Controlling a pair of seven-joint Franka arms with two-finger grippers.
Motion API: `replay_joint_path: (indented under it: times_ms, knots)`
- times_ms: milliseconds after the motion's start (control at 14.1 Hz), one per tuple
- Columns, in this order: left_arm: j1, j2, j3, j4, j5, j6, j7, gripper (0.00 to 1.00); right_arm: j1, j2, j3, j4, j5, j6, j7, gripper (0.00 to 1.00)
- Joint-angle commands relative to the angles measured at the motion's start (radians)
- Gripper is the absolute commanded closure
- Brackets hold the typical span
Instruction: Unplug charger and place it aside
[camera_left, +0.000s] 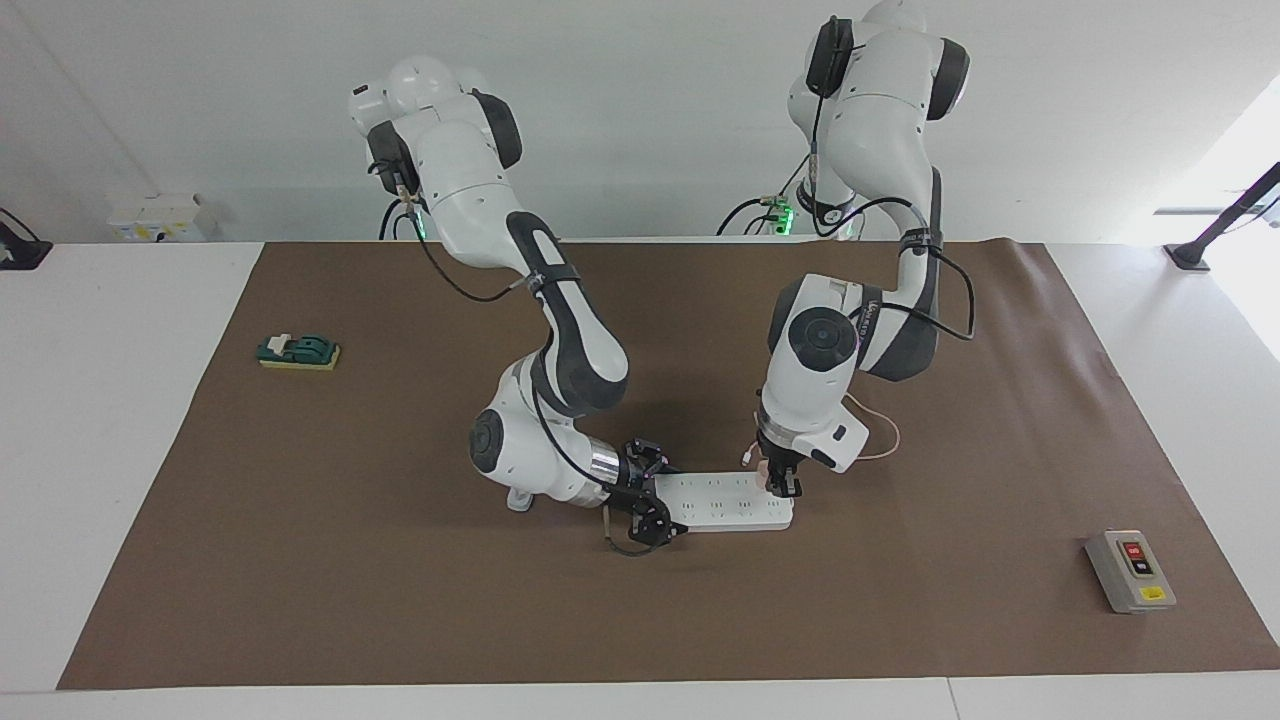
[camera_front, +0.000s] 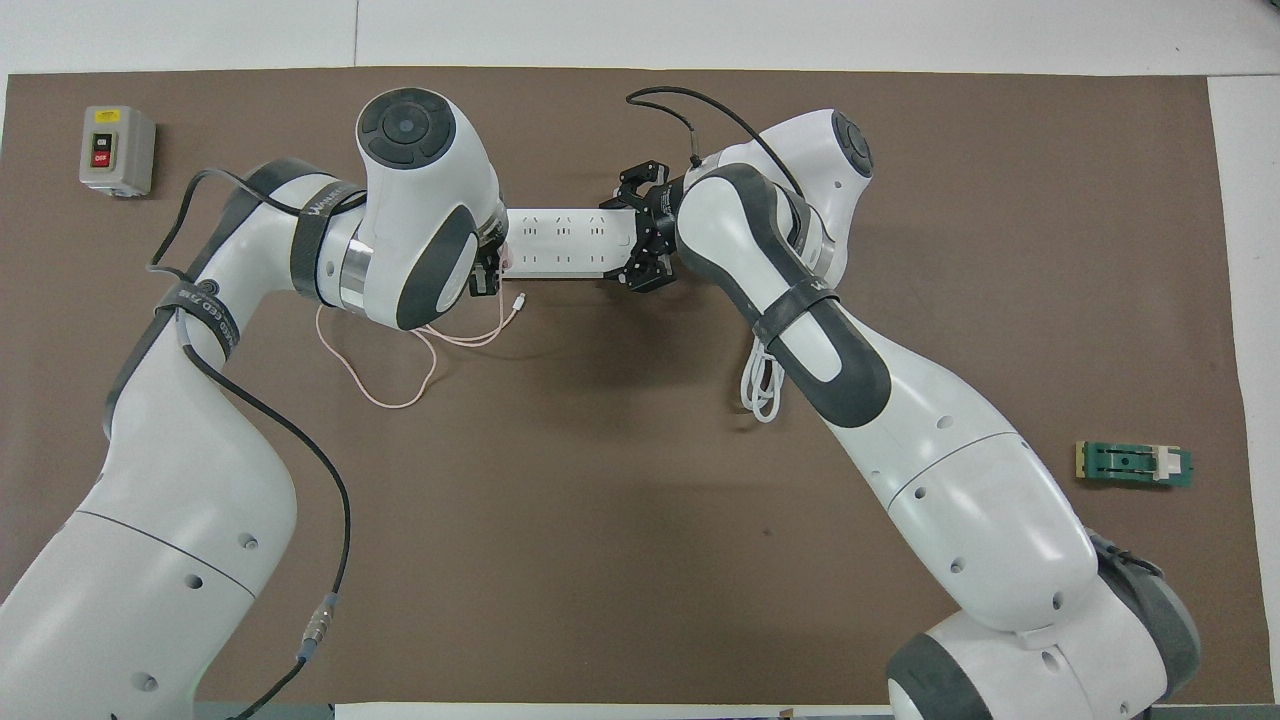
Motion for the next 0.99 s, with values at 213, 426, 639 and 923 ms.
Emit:
replay_joint_path:
  times_ms: [213,426,639,923]
  knots:
    - [-0.009,-0.062,0.010,0.030,0.026,-0.076,0.073,1.00,0.021,0.020,0.000,0.011,0.000,0.050,0.006,0.44]
    - [-0.009,-0.089,0.010,0.028,0.024,-0.075,0.186,1.00,0.021,0.017,-0.001,0.011,-0.002,0.048,0.016,0.07]
    - [-0.011,-0.097,0.013,0.027,0.026,-0.078,0.410,1.00,0.020,0.009,-0.006,0.011,-0.013,0.042,0.016,0.00]
    - [-0.008,-0.132,0.017,-0.030,0.032,-0.067,0.755,1.00,0.005,-0.044,-0.012,-0.038,-0.019,0.030,0.016,0.00]
